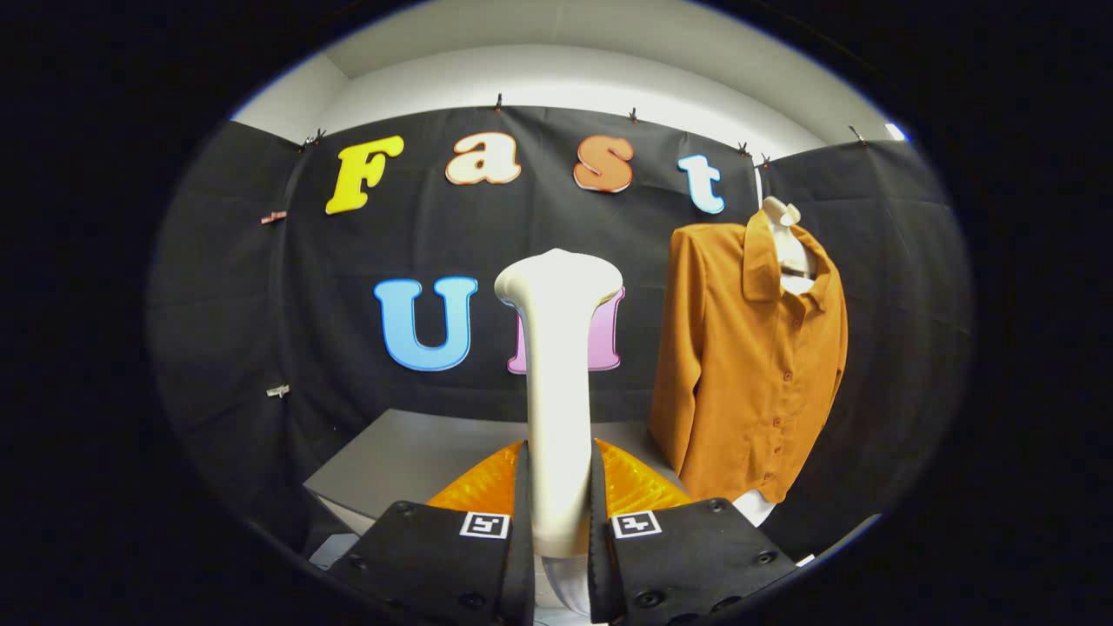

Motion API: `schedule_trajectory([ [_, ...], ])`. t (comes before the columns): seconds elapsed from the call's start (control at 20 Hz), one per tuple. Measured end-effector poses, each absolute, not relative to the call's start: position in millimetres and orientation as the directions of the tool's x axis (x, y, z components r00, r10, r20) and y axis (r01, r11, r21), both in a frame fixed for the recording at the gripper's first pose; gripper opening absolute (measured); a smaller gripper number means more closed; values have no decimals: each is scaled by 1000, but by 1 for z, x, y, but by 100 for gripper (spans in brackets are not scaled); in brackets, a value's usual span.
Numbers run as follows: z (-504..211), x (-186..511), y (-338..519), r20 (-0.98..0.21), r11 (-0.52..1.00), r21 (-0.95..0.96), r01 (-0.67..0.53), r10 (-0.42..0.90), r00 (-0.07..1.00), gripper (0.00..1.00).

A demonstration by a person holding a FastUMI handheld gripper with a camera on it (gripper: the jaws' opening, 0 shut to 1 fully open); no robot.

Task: Iron the clothes twice with a garment steamer, once on the left side and once on the right side.

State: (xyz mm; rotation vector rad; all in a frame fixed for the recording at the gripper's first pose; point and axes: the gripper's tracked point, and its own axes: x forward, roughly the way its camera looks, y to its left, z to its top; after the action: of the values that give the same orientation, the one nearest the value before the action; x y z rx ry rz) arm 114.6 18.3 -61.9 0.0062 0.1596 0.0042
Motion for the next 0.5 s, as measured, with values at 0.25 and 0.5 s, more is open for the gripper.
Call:
schedule_trajectory([
  [0.25, -8, 89, -20, 0, 999, 43, 33, -33, 999, 28],
  [0.5, 19, 74, -79, 126, 995, 57, 84, -90, 988, 28],
])
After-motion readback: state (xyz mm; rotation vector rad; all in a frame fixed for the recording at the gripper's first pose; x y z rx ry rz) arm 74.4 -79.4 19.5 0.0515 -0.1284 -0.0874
